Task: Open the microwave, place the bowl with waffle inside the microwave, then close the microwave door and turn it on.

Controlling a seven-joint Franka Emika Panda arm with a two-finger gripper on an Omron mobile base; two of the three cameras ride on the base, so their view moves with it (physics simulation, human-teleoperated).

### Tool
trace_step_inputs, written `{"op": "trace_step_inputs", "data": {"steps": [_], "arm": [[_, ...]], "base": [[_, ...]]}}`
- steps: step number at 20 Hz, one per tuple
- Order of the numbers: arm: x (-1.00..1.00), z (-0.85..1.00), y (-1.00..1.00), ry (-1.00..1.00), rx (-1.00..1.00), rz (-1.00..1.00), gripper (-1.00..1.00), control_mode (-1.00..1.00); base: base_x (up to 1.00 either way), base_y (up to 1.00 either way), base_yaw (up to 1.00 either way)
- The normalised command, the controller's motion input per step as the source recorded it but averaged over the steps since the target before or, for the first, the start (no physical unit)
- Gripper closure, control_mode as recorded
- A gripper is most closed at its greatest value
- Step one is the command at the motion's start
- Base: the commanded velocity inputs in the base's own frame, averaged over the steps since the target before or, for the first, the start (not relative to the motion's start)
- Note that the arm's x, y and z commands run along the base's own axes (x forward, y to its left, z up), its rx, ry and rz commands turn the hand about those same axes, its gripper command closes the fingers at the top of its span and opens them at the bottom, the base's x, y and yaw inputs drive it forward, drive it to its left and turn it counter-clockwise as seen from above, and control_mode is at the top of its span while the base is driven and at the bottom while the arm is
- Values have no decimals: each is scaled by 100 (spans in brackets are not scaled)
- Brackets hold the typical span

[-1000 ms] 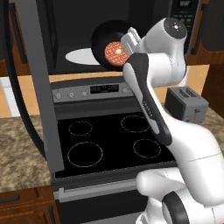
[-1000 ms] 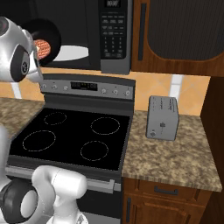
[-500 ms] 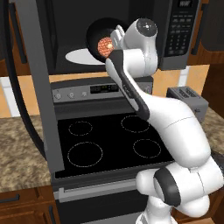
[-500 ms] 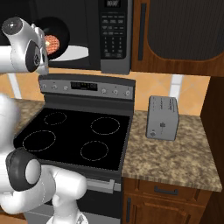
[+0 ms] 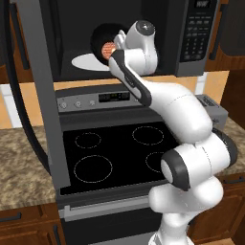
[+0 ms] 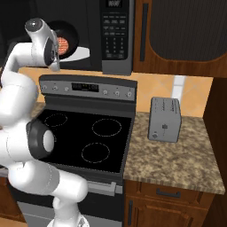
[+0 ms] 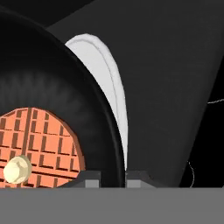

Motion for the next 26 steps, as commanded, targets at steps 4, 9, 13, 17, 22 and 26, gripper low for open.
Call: {"op": "trace_step_inputs", "data": {"steps": [4, 9, 13, 17, 22, 26], "arm": [[60, -27, 23, 4, 0, 0, 100, -100], [27, -12, 19, 1, 0, 0, 100, -100], [-2, -12, 0, 0, 0, 0, -100, -100], [0, -8, 0, 1, 5, 0, -100, -100], [-13, 3, -20, -10, 12, 0, -100, -100], [-78, 0, -31, -8, 1, 3, -100, -100]], "base": [[0, 0, 0], [0, 0, 0], [0, 0, 0], [0, 0, 0], [0, 0, 0], [0, 0, 0]]}}
